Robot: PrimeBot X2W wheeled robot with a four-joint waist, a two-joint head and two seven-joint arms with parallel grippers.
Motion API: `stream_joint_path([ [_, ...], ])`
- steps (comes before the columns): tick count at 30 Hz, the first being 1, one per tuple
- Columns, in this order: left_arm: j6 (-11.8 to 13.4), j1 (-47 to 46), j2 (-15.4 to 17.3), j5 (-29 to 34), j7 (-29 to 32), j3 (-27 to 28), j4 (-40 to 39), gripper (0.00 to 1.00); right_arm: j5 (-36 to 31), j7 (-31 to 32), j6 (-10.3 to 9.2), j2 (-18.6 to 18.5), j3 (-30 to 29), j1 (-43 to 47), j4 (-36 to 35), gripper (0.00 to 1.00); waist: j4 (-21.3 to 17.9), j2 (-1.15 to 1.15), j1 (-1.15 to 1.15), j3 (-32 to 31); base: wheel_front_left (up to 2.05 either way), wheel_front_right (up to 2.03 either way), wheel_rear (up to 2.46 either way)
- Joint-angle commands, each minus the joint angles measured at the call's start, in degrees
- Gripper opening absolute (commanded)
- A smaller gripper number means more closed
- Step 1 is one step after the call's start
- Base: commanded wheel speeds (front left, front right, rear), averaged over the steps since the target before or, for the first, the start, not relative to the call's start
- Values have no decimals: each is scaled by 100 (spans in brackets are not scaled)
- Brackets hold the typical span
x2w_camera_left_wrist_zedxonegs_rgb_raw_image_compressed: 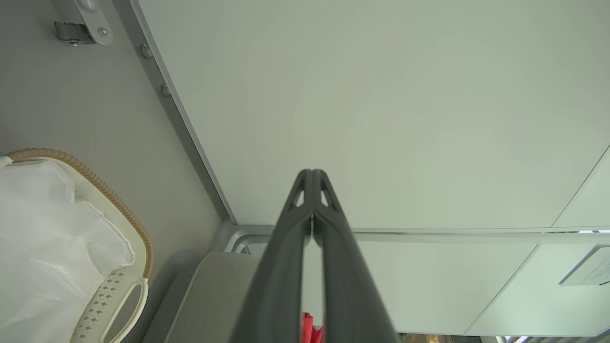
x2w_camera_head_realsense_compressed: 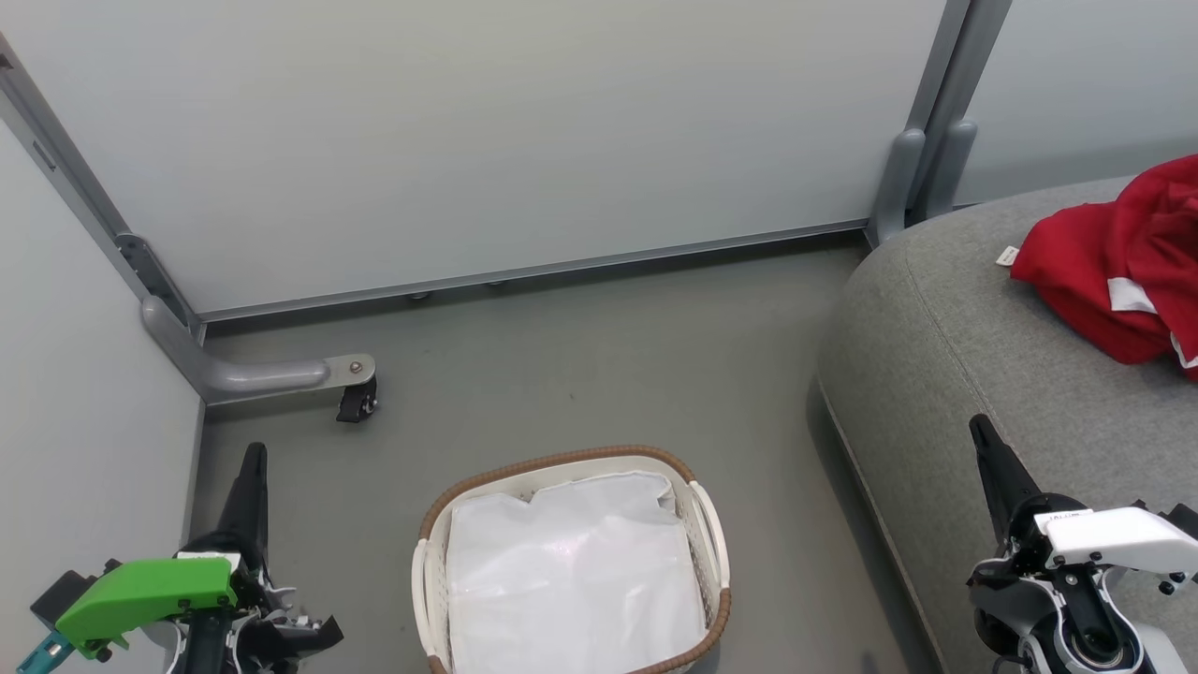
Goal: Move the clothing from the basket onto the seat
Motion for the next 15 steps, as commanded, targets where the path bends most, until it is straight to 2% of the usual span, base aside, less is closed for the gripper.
stream_joint_path([
  [1, -40, -94, 42, -117, 36, 26, -40, 0, 126, 28, 0, -36, -27, 71, -47, 0, 1, 0, 0, -3, 0, 0, 0],
  [15, -47, -90, 42, -258, 81, 34, -49, 0, 274, 68, 0, -38, -45, 92, -76, 0, 4, 0, 0, -12, 0, 0, 0],
])
